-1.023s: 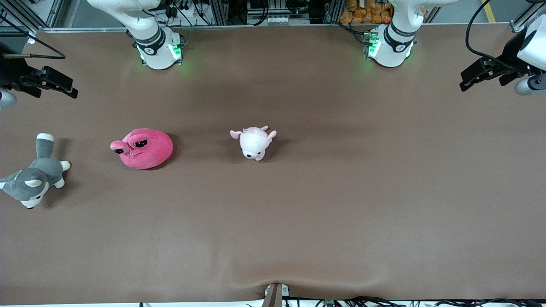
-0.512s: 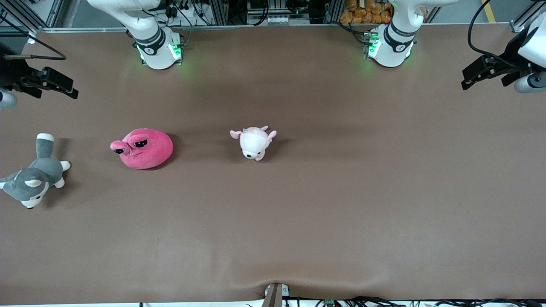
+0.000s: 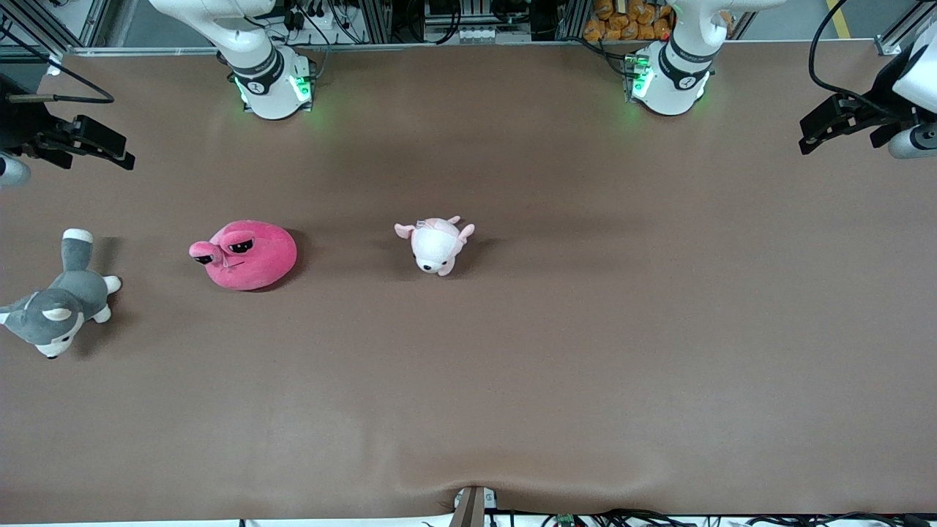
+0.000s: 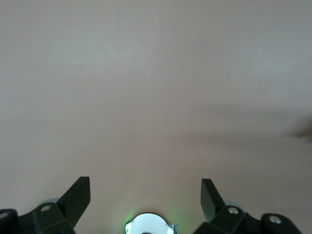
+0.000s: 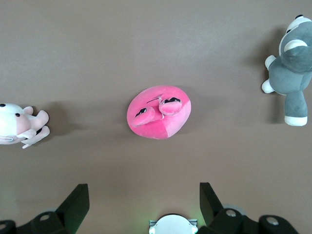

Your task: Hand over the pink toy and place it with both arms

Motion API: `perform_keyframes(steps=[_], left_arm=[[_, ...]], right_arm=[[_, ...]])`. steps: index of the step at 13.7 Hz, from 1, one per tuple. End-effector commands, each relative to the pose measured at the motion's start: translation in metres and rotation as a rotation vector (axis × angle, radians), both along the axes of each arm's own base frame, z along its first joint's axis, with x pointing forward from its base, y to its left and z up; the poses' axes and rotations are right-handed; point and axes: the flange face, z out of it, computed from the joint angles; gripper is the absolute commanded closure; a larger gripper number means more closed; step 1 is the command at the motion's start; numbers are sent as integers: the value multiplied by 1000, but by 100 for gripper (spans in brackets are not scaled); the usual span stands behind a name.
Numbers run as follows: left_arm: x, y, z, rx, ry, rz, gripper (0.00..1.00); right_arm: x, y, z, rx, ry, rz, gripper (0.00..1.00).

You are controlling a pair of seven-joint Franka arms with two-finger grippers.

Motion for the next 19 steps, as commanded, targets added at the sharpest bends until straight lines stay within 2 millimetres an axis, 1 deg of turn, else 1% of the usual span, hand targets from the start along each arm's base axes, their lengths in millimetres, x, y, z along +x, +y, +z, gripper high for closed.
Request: perform_keyframes(steps=[1, 8, 12, 17, 19], left_arm=[[0, 3, 7, 18, 3, -20, 0], [2, 4, 5, 17, 11, -54, 0], [4, 5, 10, 16, -2, -45, 0], [3, 5, 12, 6, -4, -50, 0], [2, 13, 12, -11, -1, -35, 0]], right_arm=[[0, -1, -1, -11, -3, 12, 0], [0, 0, -2, -11, 2, 14, 0], [-1, 0, -2, -11, 3, 14, 0], [-1, -1, -2, -11, 6, 12, 0], [-1, -1, -2, -11, 6, 12, 0]])
